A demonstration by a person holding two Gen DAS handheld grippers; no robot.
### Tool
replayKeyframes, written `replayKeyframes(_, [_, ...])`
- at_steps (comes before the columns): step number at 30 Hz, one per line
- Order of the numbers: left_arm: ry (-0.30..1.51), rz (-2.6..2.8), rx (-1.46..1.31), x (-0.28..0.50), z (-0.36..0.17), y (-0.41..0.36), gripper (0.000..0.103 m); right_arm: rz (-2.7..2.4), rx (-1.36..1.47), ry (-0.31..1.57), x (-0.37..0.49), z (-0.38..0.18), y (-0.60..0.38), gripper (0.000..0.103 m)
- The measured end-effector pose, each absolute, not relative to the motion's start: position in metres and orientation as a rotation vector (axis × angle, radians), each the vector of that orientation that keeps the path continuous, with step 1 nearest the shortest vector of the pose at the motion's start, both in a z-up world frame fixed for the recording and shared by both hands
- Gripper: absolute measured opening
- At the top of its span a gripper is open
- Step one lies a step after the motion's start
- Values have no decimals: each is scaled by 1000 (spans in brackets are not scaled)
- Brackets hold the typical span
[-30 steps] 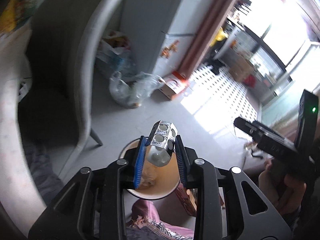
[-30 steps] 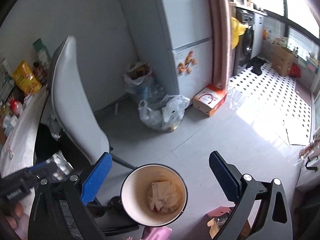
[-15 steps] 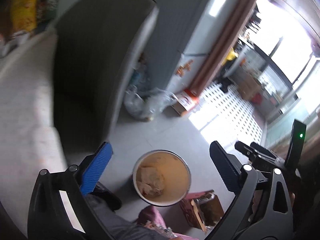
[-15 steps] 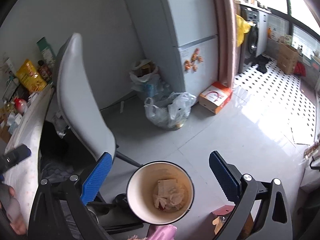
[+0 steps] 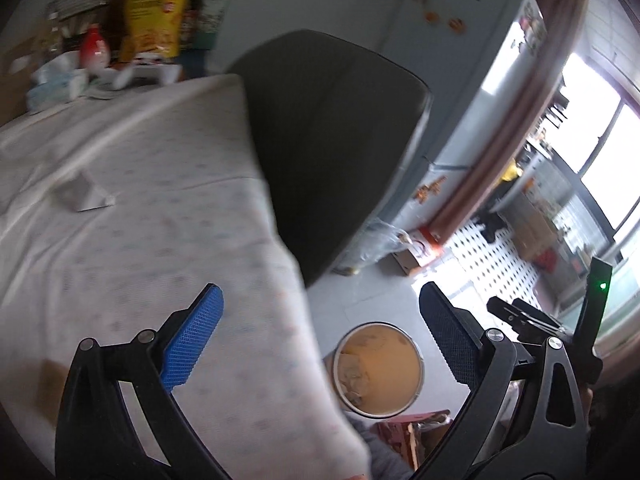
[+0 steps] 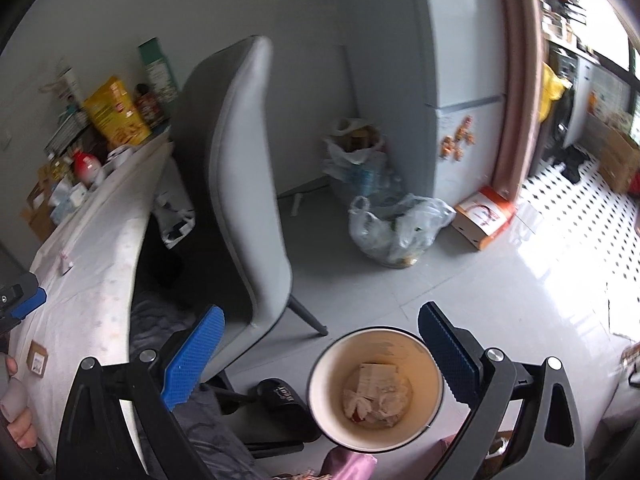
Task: Collect trash
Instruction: 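Move both tools back to the table toward the small cardboard box, then grasp the small brown cardboard box with the left gripper while the right gripper grasps white paper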
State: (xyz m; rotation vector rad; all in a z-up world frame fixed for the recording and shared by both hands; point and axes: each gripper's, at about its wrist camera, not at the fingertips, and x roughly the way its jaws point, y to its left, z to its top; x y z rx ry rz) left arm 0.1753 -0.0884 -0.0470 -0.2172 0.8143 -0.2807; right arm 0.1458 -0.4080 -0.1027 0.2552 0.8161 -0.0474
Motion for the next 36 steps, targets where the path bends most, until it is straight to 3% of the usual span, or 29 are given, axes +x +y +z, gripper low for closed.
replayKeyframes(18, [769,-72,-286,113,-62,41,97,202,116,811,155,-74,-270,95])
replayKeyframes(24, [799,-33,-300,103,-76,63,92,260,82,819,157,-71,-235,95])
replayKeyframes(27, [826,-30,-303,102,-85,68,86,284,64,823,158,-71,-220,95])
replayKeyframes(30, [850,-37,-308,104,-92,71,69,306,45,823,159,-69,-207,95])
replayKeyframes(32, [875,-40,-314,107,-98,73,37,322,33,820,159,-66,-197,95])
replayKeyframes(36, [853,-7,-326,105,-95,82,31,343,13,815,159,-62,-183,95])
